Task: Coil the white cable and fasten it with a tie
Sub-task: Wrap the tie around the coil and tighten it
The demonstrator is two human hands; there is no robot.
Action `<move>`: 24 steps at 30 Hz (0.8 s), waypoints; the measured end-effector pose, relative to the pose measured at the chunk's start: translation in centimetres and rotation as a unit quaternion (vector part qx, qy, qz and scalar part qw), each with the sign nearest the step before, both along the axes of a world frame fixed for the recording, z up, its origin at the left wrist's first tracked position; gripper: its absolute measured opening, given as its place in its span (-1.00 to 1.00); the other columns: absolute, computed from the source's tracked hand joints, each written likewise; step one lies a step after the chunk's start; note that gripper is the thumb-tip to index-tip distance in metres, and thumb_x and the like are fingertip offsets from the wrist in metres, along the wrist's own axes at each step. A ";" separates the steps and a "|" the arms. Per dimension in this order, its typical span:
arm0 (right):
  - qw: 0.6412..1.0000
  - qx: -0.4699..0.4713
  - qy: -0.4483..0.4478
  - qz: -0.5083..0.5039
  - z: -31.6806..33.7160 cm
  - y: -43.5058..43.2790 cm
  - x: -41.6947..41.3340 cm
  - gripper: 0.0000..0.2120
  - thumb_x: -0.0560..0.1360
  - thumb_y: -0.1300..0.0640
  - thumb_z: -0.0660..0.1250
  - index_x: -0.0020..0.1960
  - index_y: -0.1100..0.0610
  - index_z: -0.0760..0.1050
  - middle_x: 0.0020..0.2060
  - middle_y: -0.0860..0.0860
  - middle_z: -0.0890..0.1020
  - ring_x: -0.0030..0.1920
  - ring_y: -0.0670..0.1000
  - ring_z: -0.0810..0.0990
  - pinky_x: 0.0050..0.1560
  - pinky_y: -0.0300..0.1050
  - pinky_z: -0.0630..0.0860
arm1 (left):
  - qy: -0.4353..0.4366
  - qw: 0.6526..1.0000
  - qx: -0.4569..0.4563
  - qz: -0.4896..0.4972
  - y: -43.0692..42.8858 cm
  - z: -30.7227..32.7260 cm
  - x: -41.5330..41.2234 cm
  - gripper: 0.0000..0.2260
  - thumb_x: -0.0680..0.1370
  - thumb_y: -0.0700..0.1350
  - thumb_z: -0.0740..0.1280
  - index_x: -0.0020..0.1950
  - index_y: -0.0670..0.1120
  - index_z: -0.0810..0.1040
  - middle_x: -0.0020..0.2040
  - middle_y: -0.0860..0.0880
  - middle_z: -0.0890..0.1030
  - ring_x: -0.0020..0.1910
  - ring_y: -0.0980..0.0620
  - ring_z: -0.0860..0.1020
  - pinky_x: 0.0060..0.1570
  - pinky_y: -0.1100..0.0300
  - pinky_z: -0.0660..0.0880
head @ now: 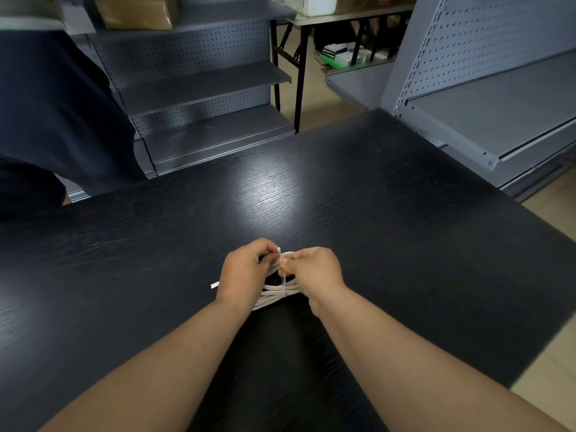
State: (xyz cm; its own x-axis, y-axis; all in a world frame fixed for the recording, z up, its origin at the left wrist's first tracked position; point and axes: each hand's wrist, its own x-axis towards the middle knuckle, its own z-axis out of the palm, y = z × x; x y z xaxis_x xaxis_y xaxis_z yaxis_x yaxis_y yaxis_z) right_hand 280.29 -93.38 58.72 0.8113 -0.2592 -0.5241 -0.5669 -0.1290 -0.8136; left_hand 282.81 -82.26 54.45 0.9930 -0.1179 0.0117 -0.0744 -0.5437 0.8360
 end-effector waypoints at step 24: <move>0.997 -0.020 -0.055 -0.059 -1.8 0.2 -0.5 -0.89 0.47 0.16 0.40 -0.19 0.04 0.48 -0.15 0.02 0.67 -0.09 -0.03 0.63 -0.06 -0.14 0.55 | 0.019 0.990 0.079 -0.117 1.7 0.9 -0.6 -0.78 0.53 -0.09 0.32 0.17 0.05 0.52 0.02 0.18 0.57 0.02 0.20 0.54 -0.03 0.38 0.44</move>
